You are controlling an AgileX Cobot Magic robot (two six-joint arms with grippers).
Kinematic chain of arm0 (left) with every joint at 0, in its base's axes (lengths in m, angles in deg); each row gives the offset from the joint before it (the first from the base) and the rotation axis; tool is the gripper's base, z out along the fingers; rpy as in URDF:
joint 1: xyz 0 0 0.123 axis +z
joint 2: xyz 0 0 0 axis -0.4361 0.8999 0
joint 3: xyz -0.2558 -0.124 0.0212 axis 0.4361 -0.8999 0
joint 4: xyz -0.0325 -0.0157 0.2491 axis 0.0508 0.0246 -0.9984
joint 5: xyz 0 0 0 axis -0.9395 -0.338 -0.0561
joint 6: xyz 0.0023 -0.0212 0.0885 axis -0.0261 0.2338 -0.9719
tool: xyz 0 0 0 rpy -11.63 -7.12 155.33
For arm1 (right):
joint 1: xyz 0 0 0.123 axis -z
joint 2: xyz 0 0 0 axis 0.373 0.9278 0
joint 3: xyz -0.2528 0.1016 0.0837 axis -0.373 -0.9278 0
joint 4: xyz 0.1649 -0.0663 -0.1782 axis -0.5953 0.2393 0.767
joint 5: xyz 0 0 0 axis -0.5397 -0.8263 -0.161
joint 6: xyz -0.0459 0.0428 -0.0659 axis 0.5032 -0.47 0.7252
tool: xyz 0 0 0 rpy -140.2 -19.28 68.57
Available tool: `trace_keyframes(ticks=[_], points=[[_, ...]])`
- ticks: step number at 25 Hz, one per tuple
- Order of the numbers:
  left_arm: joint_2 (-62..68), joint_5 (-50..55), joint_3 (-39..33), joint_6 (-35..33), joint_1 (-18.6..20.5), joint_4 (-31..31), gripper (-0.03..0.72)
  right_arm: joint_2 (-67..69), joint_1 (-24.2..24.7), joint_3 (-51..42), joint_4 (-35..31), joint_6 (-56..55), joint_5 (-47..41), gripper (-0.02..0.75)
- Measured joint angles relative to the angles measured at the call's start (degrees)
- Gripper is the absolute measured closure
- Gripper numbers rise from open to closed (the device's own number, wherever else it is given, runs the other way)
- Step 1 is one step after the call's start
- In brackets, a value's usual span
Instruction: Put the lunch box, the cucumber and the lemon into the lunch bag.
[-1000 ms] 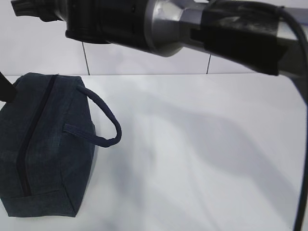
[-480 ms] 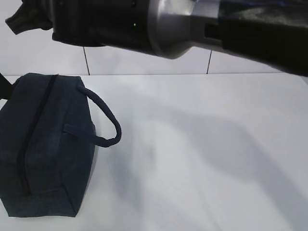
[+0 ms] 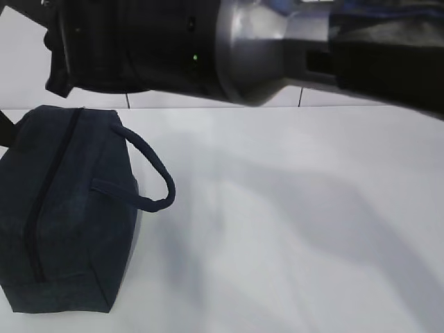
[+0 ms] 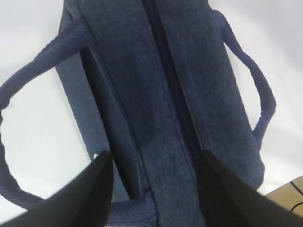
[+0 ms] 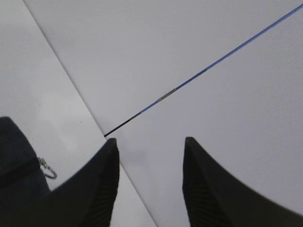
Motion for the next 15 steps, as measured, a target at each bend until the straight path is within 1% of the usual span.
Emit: trace_keyframes(ticks=[4, 15], points=[[0.0, 0.1, 0.0, 0.1, 0.0, -0.1, 0.276, -2.4, 0.0, -3.7, -0.1, -2.2, 2.3, 0.419], [0.0, 1.0, 0.0, 0.2, 0.0, -0.1, 0.276, -4.5, -0.9, -4.3, -0.3, -8.4, 3.3, 0.419]])
